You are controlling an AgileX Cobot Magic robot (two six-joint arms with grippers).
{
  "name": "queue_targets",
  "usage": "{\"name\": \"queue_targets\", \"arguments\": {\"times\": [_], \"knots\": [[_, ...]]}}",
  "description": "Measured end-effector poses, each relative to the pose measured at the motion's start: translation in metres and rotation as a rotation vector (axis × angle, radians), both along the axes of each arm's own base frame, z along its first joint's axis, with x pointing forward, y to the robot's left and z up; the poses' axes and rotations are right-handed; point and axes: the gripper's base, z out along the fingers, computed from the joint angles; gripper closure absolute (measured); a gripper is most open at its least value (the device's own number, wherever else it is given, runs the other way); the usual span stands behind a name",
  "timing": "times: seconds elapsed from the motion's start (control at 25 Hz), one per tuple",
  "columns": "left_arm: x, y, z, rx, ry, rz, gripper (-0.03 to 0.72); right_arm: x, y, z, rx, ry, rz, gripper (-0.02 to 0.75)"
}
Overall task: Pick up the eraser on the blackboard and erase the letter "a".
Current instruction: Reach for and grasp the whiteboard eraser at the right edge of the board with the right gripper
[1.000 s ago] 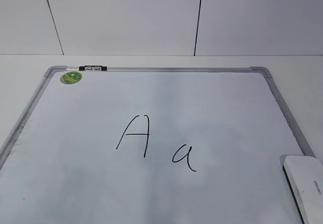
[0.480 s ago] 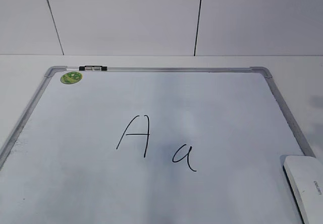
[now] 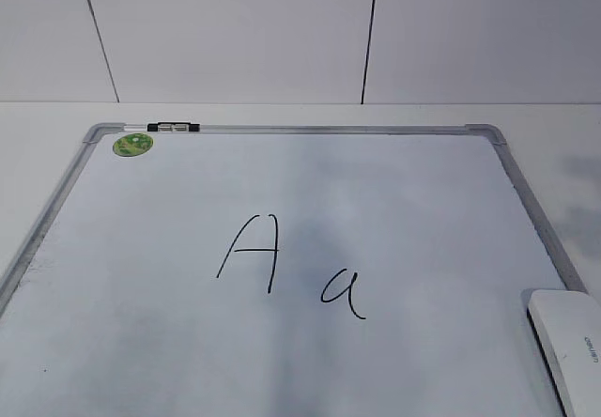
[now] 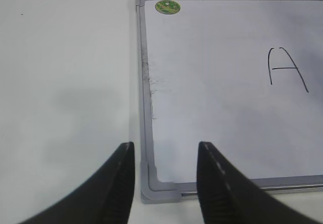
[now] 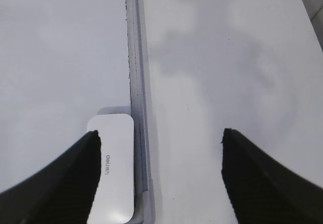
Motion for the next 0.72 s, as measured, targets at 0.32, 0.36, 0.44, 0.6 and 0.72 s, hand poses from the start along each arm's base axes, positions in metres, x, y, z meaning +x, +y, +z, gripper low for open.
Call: {"name": "queue_targets", "arguments": {"times": [0.32,0.36,0.44,0.6,0.72], "knots": [[0.000,0.000,0.000,0.000,0.000,0.000,0.381,0.021,0.006,-0.008,0.005,0.132,0.046,0.146],[0.000,0.000,0.000,0.000,0.000,0.000,0.381,0.025,0.007,-0.008,0.004,0.154,0.054,0.146],[0.000,0.000,0.000,0.000,0.000,0.000,0.381,0.032,0.008,-0.008,0.007,0.190,0.059,0.146],[0.000,0.000,0.000,0.000,0.000,0.000,0.381,0.046,0.012,-0.009,0.044,0.258,0.065,0.146],[0.000,0.000,0.000,0.000,0.000,0.000,0.381,0.053,0.015,-0.016,0.071,0.339,0.066,0.146]]}}
